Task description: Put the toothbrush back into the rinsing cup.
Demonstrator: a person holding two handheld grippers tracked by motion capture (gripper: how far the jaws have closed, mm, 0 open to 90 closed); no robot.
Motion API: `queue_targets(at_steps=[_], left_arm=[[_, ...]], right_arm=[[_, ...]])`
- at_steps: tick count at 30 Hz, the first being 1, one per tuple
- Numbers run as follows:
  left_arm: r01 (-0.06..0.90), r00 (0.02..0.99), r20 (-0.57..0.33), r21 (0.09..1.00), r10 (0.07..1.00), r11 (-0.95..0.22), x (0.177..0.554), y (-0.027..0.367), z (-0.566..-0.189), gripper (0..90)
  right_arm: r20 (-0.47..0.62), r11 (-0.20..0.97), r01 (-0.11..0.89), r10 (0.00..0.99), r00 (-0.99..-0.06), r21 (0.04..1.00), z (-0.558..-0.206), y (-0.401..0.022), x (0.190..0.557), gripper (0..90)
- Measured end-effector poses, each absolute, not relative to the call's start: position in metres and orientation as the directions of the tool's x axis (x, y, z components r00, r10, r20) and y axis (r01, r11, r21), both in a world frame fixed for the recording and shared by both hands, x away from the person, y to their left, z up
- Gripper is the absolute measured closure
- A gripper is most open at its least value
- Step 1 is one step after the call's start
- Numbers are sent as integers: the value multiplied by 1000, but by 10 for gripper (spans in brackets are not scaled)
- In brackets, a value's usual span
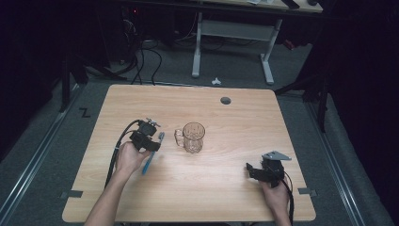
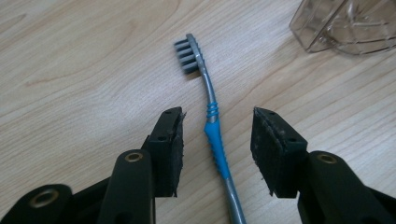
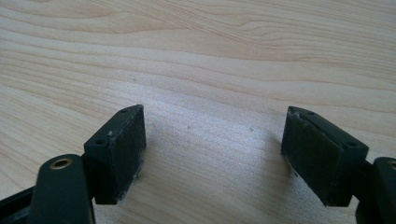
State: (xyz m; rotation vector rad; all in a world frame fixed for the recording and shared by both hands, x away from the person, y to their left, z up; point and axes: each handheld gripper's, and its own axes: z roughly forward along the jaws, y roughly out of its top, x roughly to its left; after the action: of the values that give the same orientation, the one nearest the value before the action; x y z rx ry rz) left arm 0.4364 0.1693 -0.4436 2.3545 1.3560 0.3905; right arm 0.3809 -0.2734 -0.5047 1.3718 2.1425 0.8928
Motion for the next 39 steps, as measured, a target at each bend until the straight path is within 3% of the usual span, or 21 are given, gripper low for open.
queue_targets(at_steps=[23,39], left_arm=[[801,495,61,356,867,-482,463,156,-449,594],[825,493,46,293,869,-484,470,154,-461,678]], right_arm=[[-22,299,626,912,-410,720,-505,-273,381,221],[-22,300,626,912,-410,720,-505,-273,381,221]])
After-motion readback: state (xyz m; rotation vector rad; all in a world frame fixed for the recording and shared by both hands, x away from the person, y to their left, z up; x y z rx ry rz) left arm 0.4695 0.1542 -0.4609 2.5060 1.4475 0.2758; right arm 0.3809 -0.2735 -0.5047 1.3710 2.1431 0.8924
